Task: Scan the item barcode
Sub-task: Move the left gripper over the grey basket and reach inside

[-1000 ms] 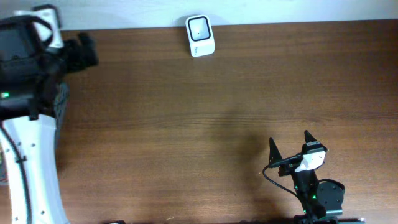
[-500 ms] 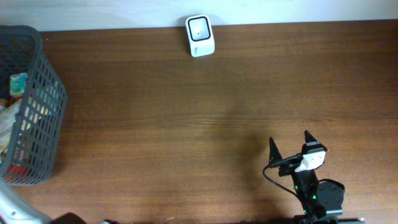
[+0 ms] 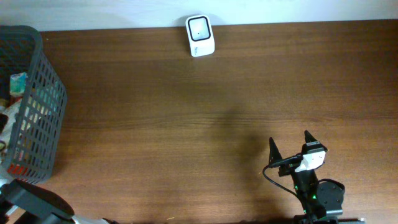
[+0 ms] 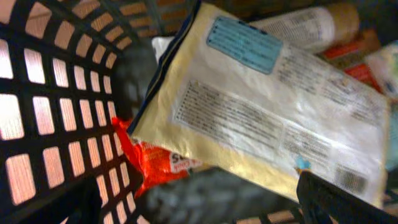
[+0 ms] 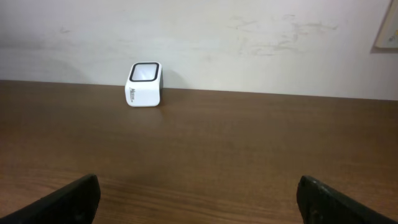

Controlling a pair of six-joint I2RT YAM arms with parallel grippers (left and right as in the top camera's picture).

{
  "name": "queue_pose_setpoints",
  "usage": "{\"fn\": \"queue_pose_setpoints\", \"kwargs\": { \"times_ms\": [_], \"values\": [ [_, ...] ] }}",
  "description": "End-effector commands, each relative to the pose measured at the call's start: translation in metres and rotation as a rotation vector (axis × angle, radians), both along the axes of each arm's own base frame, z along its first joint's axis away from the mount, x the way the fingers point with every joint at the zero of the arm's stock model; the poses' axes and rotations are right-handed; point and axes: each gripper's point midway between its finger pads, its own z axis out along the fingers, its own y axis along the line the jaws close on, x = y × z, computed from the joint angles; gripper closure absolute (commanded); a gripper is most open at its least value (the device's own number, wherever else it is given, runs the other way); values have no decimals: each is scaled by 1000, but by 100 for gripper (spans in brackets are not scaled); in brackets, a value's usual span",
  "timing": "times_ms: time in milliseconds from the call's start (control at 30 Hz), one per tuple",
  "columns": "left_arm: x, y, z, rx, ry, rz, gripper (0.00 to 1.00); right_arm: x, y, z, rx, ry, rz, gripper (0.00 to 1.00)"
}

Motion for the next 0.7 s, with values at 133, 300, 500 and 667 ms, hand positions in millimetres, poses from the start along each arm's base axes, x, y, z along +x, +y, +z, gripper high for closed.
{"fn": "queue_pose_setpoints", "kwargs": {
  "times_ms": [133,300,500,667],
  "values": [
    [-5,16,-50,-9,81,6,1,0,0,-2,-3,0,2,1],
    [16,25,-78,-32,53,-45,1,0,0,-2,-3,0,2,1],
    [42,42,-75,23,-54,-70,1,0,0,-2,-3,0,2,1],
    [43,43,-114,-29,-9,-70,4,0,0,-2,-3,0,2,1]
  ]
}}
